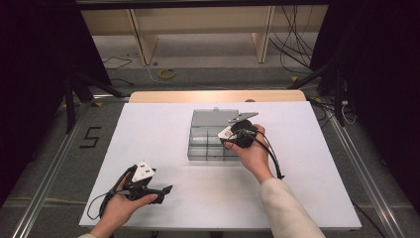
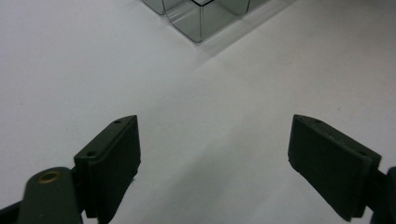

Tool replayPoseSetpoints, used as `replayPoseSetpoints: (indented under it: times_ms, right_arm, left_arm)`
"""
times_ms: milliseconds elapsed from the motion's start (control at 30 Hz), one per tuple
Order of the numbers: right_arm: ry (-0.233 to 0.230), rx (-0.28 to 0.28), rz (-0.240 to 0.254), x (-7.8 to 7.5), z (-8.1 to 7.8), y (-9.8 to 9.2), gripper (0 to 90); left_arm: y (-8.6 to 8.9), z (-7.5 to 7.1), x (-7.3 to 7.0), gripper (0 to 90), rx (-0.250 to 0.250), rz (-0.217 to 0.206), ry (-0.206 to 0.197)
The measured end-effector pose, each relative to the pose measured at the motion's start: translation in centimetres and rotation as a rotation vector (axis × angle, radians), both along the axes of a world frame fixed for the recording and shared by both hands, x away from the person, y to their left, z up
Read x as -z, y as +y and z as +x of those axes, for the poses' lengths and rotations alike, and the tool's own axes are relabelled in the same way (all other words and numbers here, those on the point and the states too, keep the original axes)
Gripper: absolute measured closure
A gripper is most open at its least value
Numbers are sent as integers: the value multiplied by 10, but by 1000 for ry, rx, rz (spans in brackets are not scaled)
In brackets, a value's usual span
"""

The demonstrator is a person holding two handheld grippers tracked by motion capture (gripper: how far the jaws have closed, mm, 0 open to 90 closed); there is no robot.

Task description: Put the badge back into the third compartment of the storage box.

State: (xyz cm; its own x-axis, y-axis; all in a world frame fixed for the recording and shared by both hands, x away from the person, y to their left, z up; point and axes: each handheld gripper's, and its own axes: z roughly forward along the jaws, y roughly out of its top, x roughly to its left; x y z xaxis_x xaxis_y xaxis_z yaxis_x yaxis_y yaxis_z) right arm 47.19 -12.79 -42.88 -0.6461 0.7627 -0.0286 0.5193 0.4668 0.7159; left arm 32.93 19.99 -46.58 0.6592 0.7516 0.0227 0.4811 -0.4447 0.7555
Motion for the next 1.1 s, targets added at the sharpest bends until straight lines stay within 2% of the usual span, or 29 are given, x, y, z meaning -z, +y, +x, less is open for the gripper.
replayPoseSetpoints:
  times_ms: [233, 500, 800, 967, 1033, 1100]
  right_arm:
    - [17, 43, -2, 6, 7, 3, 338]
    - [38, 58, -23, 14, 13, 6, 338]
    - [55, 72, -37, 17, 17, 8, 337]
    - [50, 85, -52, 15, 18, 9, 335]
    - [23, 104, -68, 13, 18, 9, 294]
    - [10, 111, -71, 10, 17, 10, 289]
  left_arm:
    - [0, 0, 0, 165, 1, 0, 1]
    - [0, 0, 0, 164, 2, 0, 3]
    - [0, 0, 0, 164, 2, -3, 0]
    - [0, 0, 0, 164, 3, -4, 1]
    - [0, 0, 0, 164, 7, 0, 1]
    - [-1, 0, 0, 164, 8, -1, 1]
